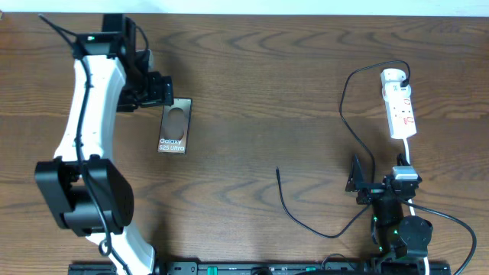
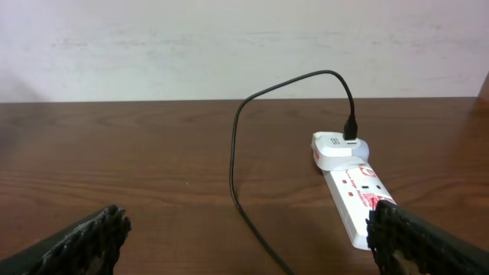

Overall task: Plug charger to phone and switch on socket
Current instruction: 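Move the left gripper over the Galaxy phone and lower toward it, then close the left gripper on the phone's top edge and lift it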

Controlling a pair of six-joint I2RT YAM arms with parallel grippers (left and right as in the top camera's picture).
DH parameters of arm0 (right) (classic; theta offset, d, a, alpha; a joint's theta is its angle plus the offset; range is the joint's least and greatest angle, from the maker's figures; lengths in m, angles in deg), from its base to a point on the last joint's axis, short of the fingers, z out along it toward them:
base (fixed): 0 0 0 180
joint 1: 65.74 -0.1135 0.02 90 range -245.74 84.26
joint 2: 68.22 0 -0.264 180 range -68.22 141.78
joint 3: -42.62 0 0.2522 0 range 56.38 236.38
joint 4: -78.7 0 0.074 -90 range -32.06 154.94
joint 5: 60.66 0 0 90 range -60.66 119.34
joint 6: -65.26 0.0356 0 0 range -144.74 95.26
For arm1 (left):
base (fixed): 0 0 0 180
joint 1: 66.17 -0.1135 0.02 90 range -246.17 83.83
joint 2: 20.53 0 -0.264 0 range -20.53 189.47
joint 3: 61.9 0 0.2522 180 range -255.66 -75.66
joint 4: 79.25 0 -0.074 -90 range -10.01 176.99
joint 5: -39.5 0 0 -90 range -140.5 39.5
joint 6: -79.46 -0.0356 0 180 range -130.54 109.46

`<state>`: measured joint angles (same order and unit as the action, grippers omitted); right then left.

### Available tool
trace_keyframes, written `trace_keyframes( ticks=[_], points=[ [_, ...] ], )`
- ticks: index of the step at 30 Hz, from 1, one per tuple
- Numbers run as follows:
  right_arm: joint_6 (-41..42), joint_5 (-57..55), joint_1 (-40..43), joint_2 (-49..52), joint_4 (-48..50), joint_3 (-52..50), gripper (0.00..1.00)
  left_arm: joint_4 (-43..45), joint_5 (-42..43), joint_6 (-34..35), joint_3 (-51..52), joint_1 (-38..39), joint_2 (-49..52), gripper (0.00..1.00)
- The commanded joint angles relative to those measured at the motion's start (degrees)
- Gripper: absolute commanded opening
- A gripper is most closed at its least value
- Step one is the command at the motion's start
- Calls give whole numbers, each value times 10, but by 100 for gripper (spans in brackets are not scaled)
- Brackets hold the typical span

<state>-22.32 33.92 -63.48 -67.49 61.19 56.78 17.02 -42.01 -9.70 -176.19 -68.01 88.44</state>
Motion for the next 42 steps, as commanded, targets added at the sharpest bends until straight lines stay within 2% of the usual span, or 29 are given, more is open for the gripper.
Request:
trace_keyframes(
  ticks=[1,13,42],
  points=[
    [1,-2,-5,-2,-3,-1,99,16,-37,-11,19,21,23,93],
    [1,-2,-5,-2,-2,-1,99,52,-36,-49,28,29,51,93],
    [1,-2,-5,-2,-2,-1,99,74,5,-44,28,30,149,93]
  ],
)
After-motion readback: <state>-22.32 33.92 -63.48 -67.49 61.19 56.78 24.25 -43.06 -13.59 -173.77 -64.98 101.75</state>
